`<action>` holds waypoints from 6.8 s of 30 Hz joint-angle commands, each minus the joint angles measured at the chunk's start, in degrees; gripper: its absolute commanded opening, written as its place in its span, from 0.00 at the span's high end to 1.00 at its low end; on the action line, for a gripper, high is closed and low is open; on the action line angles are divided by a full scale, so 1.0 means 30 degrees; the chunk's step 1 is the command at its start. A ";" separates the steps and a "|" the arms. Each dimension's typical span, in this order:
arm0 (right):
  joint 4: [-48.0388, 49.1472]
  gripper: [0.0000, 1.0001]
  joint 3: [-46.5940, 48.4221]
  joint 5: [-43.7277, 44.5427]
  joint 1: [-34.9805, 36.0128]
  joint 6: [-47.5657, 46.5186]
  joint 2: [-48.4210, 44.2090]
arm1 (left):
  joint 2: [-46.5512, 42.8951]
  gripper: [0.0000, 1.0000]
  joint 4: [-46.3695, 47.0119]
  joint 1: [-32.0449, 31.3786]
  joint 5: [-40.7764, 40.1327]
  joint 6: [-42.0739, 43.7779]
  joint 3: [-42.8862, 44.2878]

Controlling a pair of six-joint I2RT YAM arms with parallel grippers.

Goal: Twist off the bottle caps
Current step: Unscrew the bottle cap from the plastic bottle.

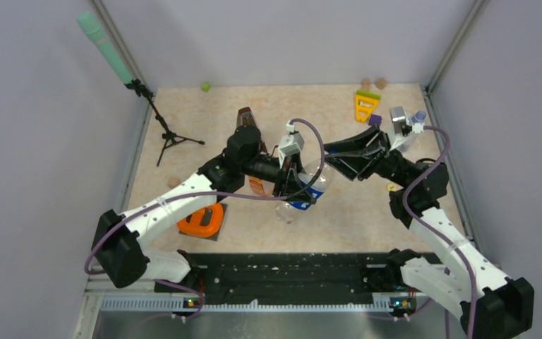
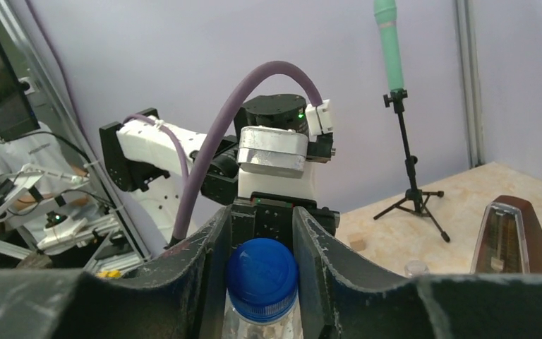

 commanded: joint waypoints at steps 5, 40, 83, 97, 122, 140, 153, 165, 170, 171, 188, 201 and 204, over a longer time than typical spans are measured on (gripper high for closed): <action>-0.4204 0.30 0.0285 0.3416 -0.0394 -0.1356 -0.1370 | -0.1432 1.00 -0.1833 -0.0523 -0.7059 0.2803 0.0184; -0.6388 1.00 0.0313 0.5319 -0.0073 -0.2120 -0.0759 | -0.1933 1.00 -0.2726 -0.5546 -2.2078 0.4856 0.0227; -0.7940 0.26 0.0752 0.7647 -0.0075 -0.2432 -0.1746 | -0.1964 1.00 -0.2990 -0.5015 -2.3190 0.4337 0.0180; -0.8595 0.32 0.1059 0.8149 0.0023 -0.2058 -0.1148 | -0.1205 1.00 -0.2100 -0.6852 -2.7207 0.5354 0.0463; -0.7970 0.68 0.0702 0.7824 0.0078 -0.1492 -0.0710 | -0.0644 1.00 -0.2314 -0.7011 -2.6971 0.5374 0.1061; -0.1795 1.00 0.1173 -0.1811 -0.0336 -0.1394 -0.0130 | -0.1727 1.00 0.1145 0.1182 -0.0573 0.0603 0.0116; 0.2659 0.99 0.1877 -0.4831 -0.0364 0.1449 0.0317 | 0.0044 1.00 1.4351 0.2507 0.4666 -0.9474 -0.1113; -0.4012 0.24 0.0982 0.3159 -0.0339 -0.1050 -0.1511 | -0.3842 1.00 -0.0362 -0.1447 -1.2542 0.4259 -0.1292; -0.5437 0.20 0.1075 0.4786 -0.0333 -0.1348 -0.1469 | -0.3591 1.00 -0.1511 -0.3761 -1.7387 0.5946 -0.0663; -0.5609 0.20 0.1015 0.5160 -0.0329 -0.1332 -0.1514 | -0.3502 1.00 -0.1511 -0.4056 -1.8073 0.6021 -0.0611; -0.7777 0.30 0.0865 0.6600 -0.0161 -0.1520 -0.0897 | -0.2739 1.00 -0.0664 -0.6043 -2.4228 0.5673 -0.0583; -0.6753 0.69 0.0568 0.6458 -0.0029 -0.1344 -0.0689 | -0.2631 1.00 -0.0340 -0.6402 -2.4527 0.5879 -0.0583; -0.6588 0.82 0.0555 0.6194 -0.0042 -0.1258 -0.0598 | -0.2588 1.00 -0.0367 -0.6411 -2.4548 0.5876 -0.0562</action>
